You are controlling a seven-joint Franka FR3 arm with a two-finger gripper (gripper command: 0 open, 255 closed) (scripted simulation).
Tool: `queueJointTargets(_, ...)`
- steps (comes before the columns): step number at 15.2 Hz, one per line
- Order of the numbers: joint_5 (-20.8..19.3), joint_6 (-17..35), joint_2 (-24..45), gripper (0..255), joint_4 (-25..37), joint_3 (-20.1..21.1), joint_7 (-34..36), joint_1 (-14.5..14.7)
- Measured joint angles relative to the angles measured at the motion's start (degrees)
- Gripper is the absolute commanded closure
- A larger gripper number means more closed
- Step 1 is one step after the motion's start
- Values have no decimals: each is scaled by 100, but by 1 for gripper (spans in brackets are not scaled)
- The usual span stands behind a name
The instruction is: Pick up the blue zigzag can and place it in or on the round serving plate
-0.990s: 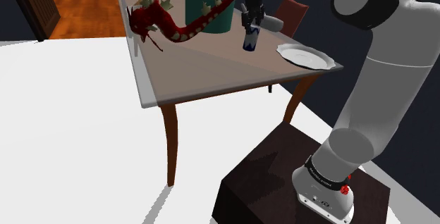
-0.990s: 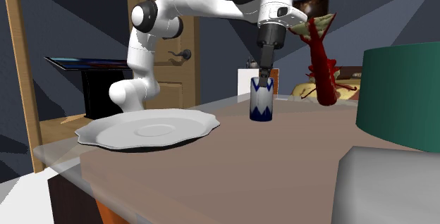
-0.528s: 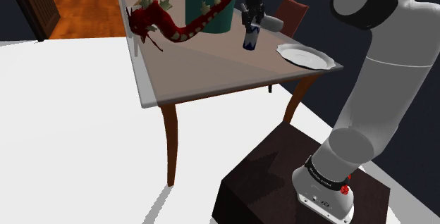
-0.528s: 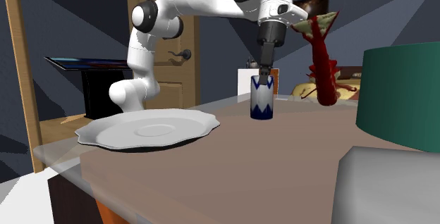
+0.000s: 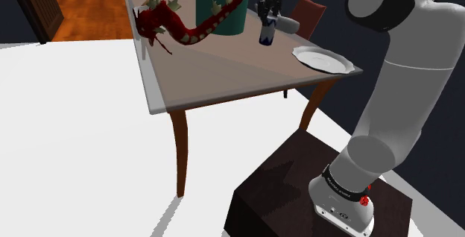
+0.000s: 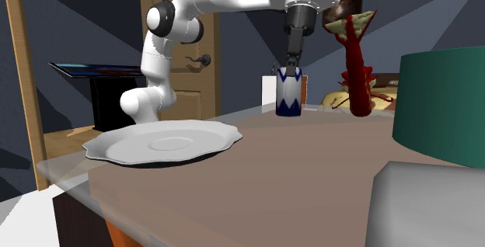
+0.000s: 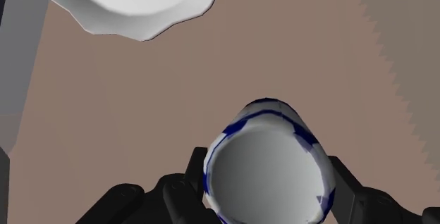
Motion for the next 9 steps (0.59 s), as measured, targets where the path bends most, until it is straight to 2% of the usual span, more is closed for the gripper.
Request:
queueJointTargets(7,36,-674,288,255,977,-19,-161,-42)
queueJointTargets(9,33,-772,274,255,1072,-37,-229,-74)
